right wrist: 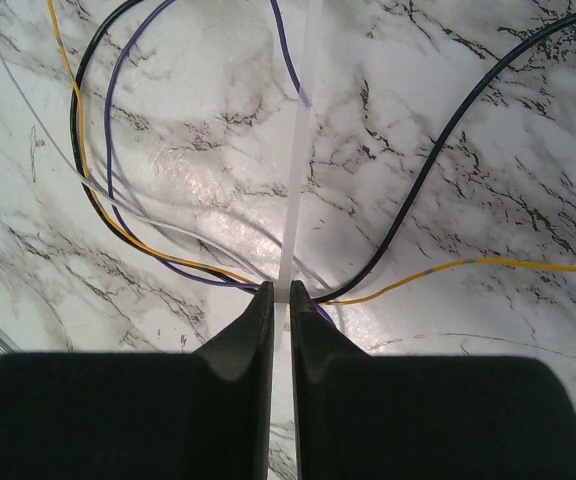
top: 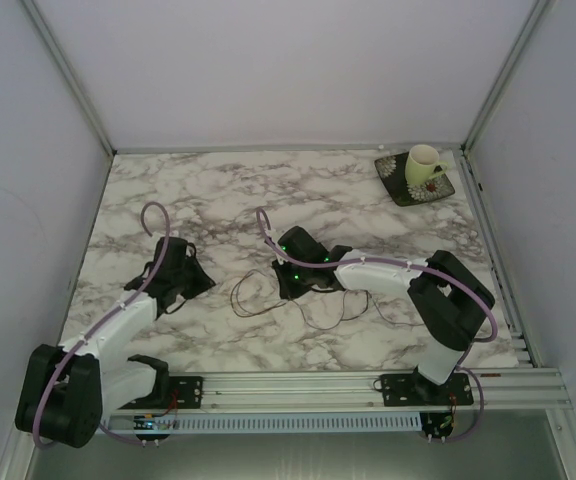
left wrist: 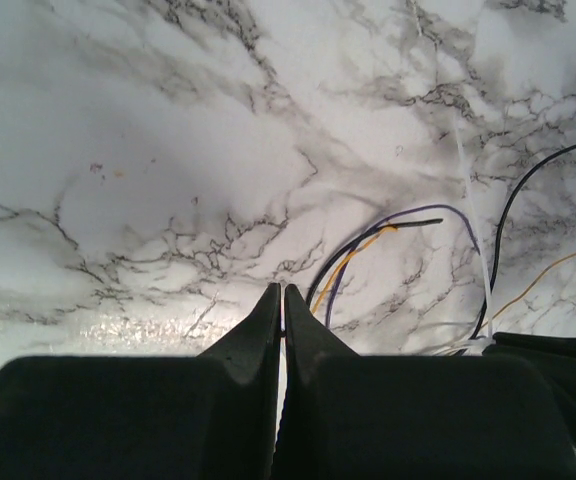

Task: Zip-tie the wires
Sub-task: Adjust the cable.

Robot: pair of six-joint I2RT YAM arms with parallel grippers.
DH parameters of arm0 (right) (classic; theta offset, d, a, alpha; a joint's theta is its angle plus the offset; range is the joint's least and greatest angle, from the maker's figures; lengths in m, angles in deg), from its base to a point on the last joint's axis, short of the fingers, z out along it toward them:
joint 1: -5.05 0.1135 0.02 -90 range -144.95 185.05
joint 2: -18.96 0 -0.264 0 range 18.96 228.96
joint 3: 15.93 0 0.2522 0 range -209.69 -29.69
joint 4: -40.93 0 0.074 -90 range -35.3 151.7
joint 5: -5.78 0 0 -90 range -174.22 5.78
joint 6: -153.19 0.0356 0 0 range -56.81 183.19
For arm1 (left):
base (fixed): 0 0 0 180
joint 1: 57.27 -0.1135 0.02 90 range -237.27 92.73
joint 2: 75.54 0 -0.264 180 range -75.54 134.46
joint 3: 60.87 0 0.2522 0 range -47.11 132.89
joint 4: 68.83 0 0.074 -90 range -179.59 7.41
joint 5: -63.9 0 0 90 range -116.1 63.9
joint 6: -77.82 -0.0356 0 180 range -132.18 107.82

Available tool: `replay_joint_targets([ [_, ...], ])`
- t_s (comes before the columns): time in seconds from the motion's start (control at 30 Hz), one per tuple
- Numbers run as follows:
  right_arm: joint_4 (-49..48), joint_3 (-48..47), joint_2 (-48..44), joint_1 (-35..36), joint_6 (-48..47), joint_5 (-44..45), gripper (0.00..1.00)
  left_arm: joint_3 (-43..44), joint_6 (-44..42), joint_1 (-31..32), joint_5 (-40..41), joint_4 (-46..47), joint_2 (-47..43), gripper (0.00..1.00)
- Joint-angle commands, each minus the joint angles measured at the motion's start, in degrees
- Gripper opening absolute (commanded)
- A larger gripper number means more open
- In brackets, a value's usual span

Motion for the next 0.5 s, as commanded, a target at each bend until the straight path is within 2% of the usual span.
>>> replay_joint_targets([
  [0.0,0.7,-2.2,0.3,0.1,-0.1,1.1,0.00,2.9,-2.4,-0.8,0.2,1.7,2.0,0.00],
  [0.2,0.7,-2.1,0.2,0.1,0.1,1.2,0.00,2.7,-2.4,-0.9,-1.6,4.4,4.9,0.00],
  [0.3,0.6,-2.1,0.3,0.1,0.2,1.1,0.00,2.5,-2.5,-0.9,-1.6,5.5,5.5,0.05],
  [0.43,0.7,-2.3,0.4,0.0,0.5,1.5,0.00,3.8,-3.7,-1.0,-1.1,4.5,6.0,0.45],
  [0.47,0.7,-2.4,0.4,0.0,0.6,1.5,0.00,4.4,-4.0,-1.0,-0.5,3.6,5.9,0.48],
])
